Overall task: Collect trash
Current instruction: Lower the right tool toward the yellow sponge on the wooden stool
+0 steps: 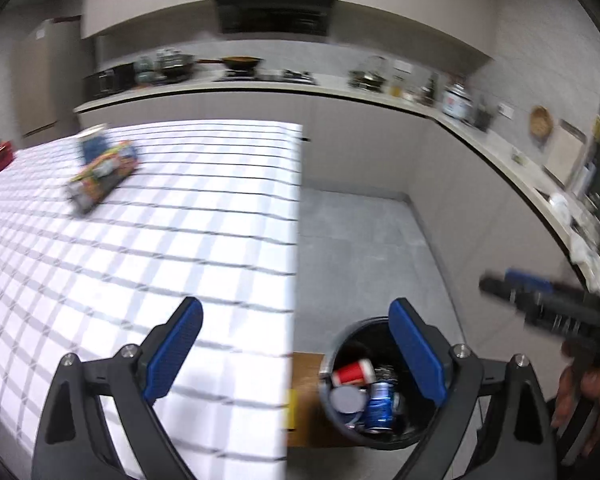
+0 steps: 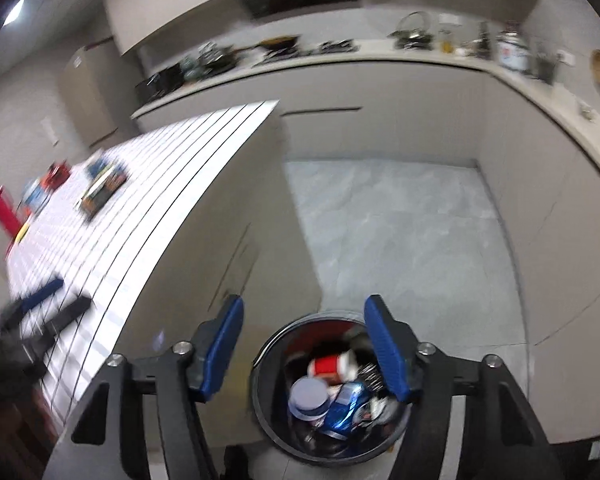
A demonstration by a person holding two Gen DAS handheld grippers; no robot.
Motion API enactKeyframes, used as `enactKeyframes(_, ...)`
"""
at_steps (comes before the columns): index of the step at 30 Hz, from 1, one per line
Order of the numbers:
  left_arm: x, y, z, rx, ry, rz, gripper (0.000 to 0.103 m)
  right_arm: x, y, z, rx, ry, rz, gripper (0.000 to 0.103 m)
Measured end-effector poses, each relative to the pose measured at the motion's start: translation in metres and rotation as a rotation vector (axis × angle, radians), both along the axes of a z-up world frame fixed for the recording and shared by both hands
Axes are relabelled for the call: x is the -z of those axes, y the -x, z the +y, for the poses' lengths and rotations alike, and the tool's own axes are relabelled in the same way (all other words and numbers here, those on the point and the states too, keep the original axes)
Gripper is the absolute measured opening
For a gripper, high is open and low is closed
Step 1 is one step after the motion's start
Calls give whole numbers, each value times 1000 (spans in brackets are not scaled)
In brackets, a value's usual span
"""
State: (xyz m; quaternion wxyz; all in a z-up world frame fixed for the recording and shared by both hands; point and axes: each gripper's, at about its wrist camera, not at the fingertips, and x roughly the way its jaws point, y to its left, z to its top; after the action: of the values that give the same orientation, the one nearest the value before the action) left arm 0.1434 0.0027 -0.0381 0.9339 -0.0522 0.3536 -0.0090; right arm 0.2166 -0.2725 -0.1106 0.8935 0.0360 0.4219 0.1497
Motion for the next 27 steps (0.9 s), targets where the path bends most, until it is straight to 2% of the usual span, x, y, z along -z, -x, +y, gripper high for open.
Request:
enactKeyframes(6,4,36,48,-132,1,-11,95,58,33,59,-165,7,79,53)
enactKeyframes(12,1,74,78,-211,1,-62,95,120,88,99,-268,45,89,53)
enactKeyframes(16,2,90,95,-234,-26,-100,95,154,112,111,-234,56,88,53)
enactKeyframes(20,9,117,120,-260,-15,-135,95,184,126,122,-163,70,82,53)
enactKeyframes(27,36,168,180,-317,-49,-126,95,206,130,143,-50,88,61,53)
